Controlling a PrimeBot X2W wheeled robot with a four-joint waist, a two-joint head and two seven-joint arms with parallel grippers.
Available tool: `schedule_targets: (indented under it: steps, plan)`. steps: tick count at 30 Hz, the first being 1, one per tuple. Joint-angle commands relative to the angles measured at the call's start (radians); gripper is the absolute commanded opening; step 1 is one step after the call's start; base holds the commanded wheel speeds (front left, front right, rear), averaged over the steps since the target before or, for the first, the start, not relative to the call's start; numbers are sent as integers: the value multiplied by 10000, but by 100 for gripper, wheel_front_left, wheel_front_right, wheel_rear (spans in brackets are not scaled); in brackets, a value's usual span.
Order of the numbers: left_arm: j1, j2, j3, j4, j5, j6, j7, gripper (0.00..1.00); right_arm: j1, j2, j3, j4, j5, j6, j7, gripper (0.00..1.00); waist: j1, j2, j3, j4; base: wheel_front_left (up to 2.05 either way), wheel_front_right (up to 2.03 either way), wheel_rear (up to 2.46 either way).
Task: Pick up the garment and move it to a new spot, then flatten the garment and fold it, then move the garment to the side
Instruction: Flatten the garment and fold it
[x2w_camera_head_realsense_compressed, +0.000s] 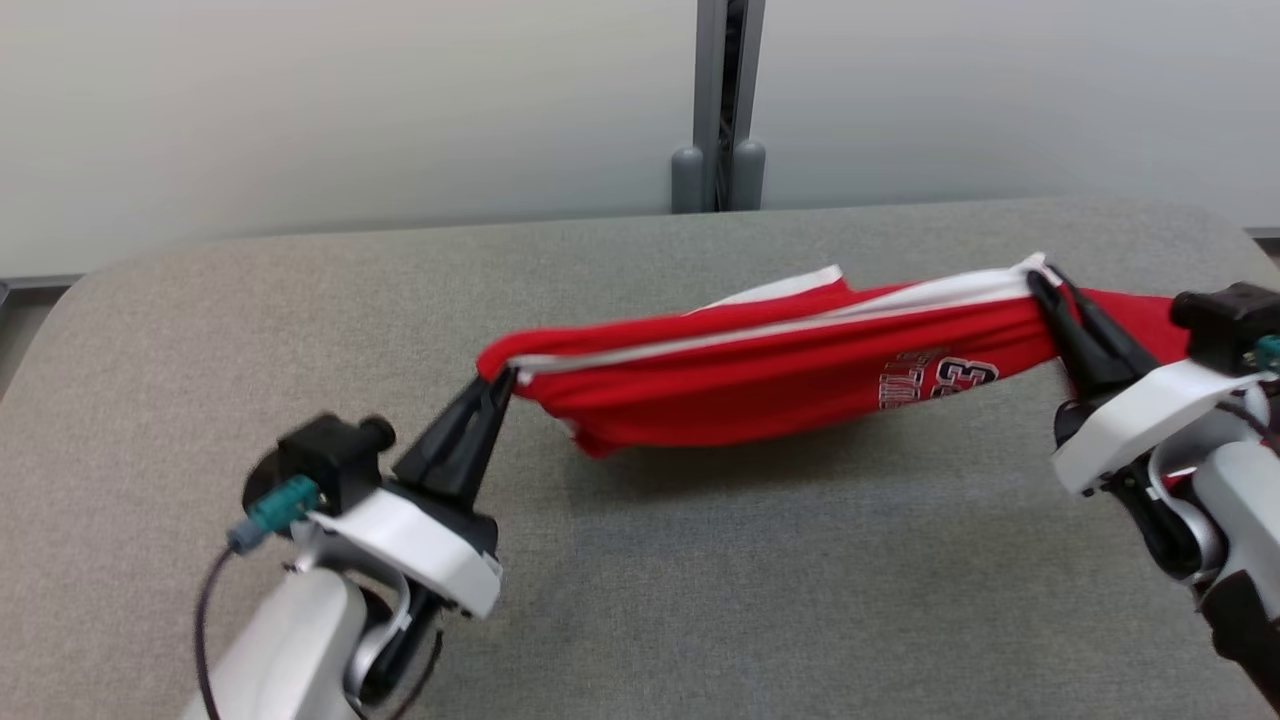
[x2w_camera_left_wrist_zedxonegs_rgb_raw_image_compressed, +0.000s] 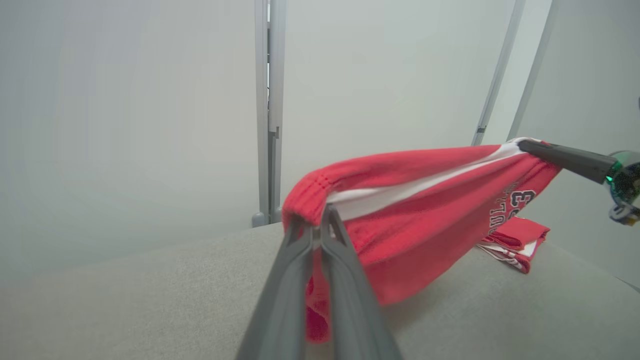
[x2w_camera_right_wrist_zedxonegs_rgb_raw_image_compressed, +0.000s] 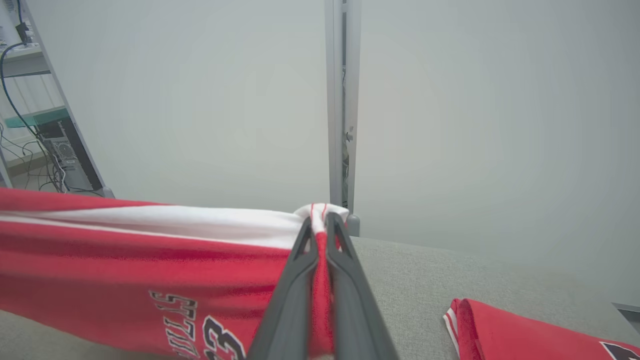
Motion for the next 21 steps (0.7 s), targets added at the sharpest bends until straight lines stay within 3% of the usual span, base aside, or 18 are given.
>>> schedule_targets:
  steps: [1,15,21]
  plan:
    - [-291,273,114,-277,-127,-29,175,0,184,-270,-295,-307,-125,-10,-55,0,0,0,-199,-119,0,0,0]
    - [-2682,1527,315,-3208,-1805,-153,3089,0,117,-1548,-2114,-3706,-198,-7,447,0,0,0,-732,-415,0,0,0]
    - [-3403,1721,249,-3107,-2347,-142,3877,0,-100,-1542,-2486,-3985,-199,-7,1279,0,0,0,-569,-379,0,0,0]
